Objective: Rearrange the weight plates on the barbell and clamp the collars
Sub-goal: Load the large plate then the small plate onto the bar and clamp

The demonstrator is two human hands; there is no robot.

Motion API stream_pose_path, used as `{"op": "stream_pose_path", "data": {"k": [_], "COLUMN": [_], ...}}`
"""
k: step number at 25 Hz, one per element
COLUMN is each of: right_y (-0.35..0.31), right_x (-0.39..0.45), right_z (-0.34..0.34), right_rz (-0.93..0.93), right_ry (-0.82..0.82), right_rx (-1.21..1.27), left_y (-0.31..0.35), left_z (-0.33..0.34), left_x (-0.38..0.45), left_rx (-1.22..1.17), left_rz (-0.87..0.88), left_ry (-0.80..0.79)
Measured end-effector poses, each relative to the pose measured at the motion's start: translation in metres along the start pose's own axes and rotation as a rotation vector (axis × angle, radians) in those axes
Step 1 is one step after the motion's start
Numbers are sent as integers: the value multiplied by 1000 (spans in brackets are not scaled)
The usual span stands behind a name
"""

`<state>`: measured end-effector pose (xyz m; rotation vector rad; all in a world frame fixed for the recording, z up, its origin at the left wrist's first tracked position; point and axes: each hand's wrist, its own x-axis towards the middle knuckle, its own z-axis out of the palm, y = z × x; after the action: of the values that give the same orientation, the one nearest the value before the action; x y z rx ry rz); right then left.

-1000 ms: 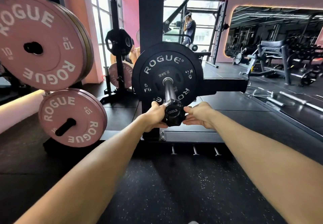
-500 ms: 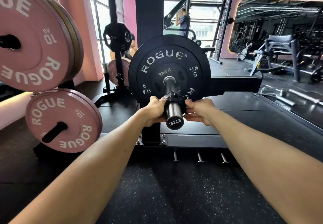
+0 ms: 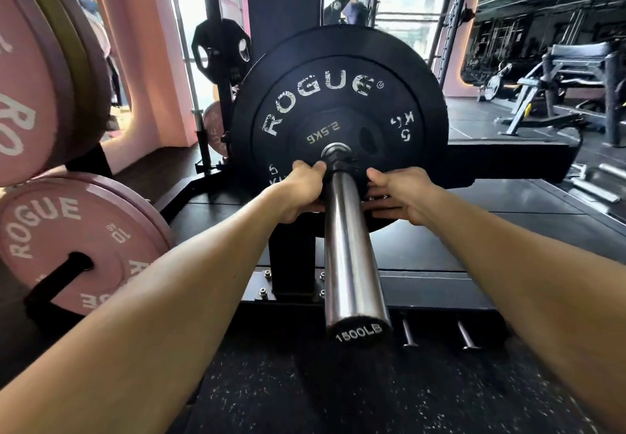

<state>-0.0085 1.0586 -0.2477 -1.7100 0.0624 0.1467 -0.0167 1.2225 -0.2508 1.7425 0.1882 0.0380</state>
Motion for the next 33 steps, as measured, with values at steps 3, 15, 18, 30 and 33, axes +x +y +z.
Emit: {"op": "stream_pose_path", "data": {"k": [3, 15, 18, 30, 33], "right_y": [-3, -15, -18, -48, -48], "right_x": [22, 72, 71, 71, 69], "right_z": [-1, -1, 4, 15, 17], "right_rz": [-4, -18, -64, -507, -595], "right_ry": [-23, -6, 71, 235, 131], "right_rx": [1, -48, -63, -845, -1190], "left_y": [-2, -1, 1, 0, -1], "left_z": [2, 5, 4, 7, 10], "left_x": [24, 75, 74, 77, 76], "left_rx": [44, 34, -8, -76, -97], "left_rz": [25, 53, 38, 38, 29], "left_ry": [28, 27, 5, 9, 6]}}
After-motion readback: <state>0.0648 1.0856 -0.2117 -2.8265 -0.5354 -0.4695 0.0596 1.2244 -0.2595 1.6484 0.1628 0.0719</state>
